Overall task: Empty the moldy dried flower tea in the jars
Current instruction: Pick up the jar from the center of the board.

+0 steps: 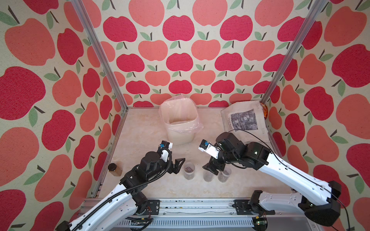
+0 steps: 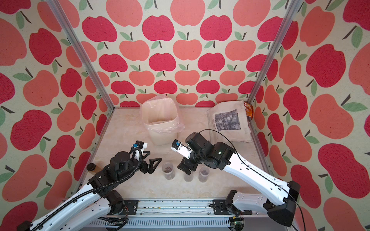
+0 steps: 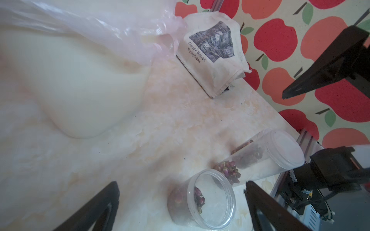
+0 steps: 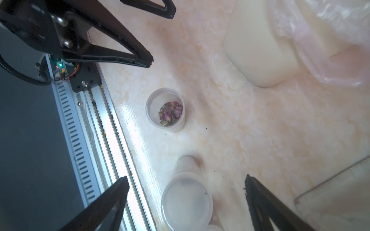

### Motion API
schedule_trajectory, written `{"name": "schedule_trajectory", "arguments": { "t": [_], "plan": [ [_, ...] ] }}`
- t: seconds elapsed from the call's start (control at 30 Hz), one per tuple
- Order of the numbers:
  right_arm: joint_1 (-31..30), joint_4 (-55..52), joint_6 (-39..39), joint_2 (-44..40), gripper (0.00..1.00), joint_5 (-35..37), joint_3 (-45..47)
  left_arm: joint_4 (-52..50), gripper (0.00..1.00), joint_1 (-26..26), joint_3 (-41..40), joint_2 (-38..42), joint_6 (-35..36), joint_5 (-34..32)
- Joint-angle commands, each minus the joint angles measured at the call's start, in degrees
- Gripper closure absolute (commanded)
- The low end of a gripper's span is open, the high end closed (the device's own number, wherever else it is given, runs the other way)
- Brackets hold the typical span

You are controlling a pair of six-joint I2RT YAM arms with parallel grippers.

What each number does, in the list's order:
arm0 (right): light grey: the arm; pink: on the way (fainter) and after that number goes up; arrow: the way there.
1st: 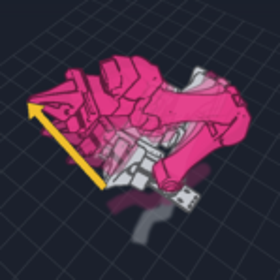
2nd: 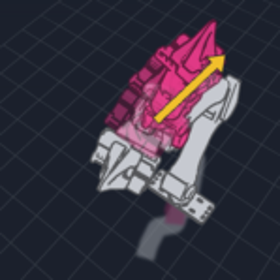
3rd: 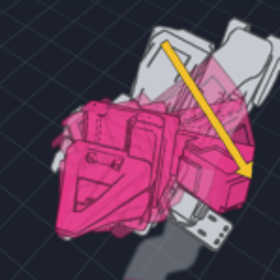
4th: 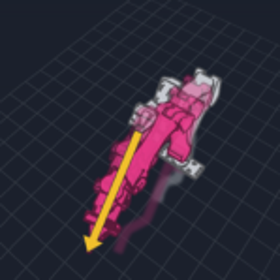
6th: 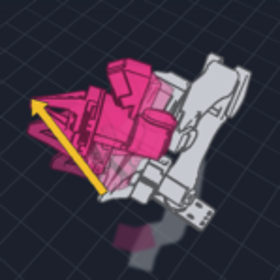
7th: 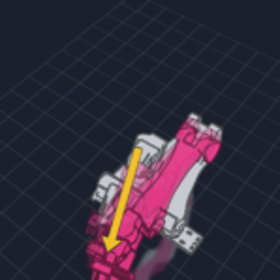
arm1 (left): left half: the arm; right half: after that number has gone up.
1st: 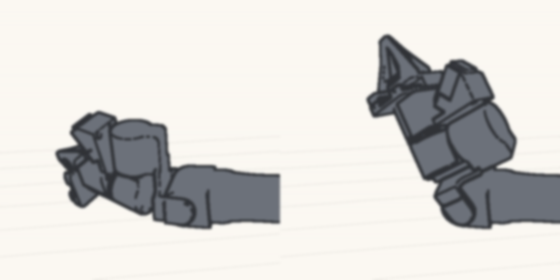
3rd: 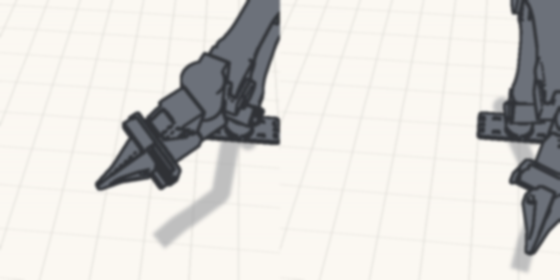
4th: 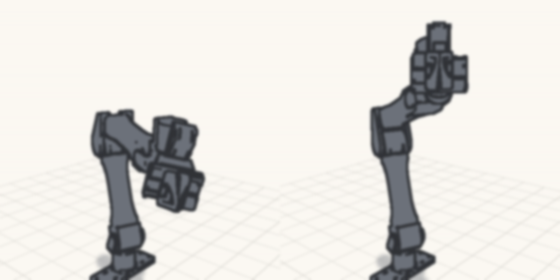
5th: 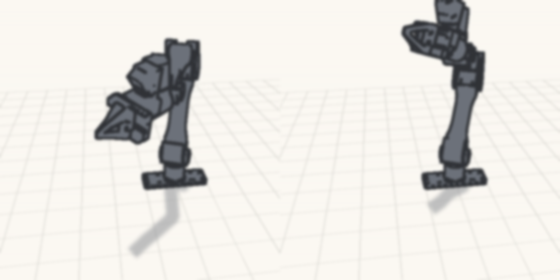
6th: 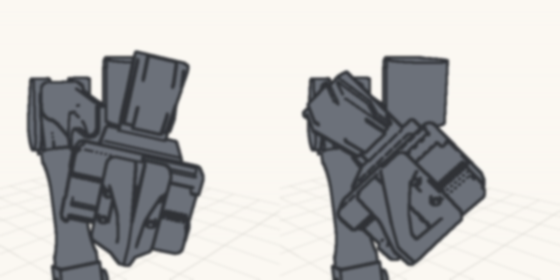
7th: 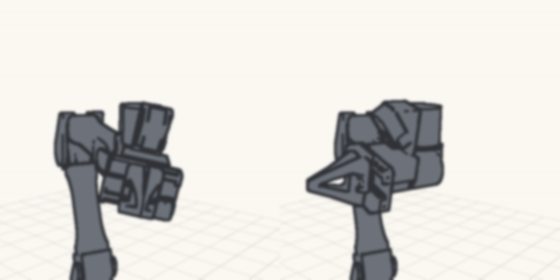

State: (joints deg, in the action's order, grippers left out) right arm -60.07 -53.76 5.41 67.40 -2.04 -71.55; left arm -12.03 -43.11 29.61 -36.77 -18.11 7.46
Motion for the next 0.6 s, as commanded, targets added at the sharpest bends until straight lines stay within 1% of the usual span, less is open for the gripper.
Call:
{"name": "schedule_trajectory", "arguments": {
  "t": [0.0,0.1,0.2,0.33,0.47,0.57],
  "plan": [
    [-1.4,-9.5,-3.6,0.5,0.07,3.5,-2.0,2.9,0.01,-2.5,-1.6,-0.5,2.9,-3.1],
    [-1.4,-11.6,-4.5,2.3,0.08,3.8,-2.5,5.7,0.01,-2.7,-2.7,-0.5,2.7,-3.2],
    [-1.5,-13.2,-4.9,4.1,0.1,3.5,-3.4,6.4,0.01,-2.7,-2.8,-0.5,2.5,-3.2],
    [-1.5,-13.6,-4.9,5.5,0.12,4.2,-3.0,6.4,0.01,-2.7,-2.9,-0.2,2.4,-4.1],
    [-1.5,-13.0,-4.8,7.1,0.17,5.3,-2.6,6.7,0.01,-2.6,-3.1,0.3,2.4,-5.1],
    [-1.5,-11.6,-4.6,7.9,0.19,4.8,-2.3,7.5,0.01,-2.6,-3.5,0.6,2.2,-6.3]
  ]
}}
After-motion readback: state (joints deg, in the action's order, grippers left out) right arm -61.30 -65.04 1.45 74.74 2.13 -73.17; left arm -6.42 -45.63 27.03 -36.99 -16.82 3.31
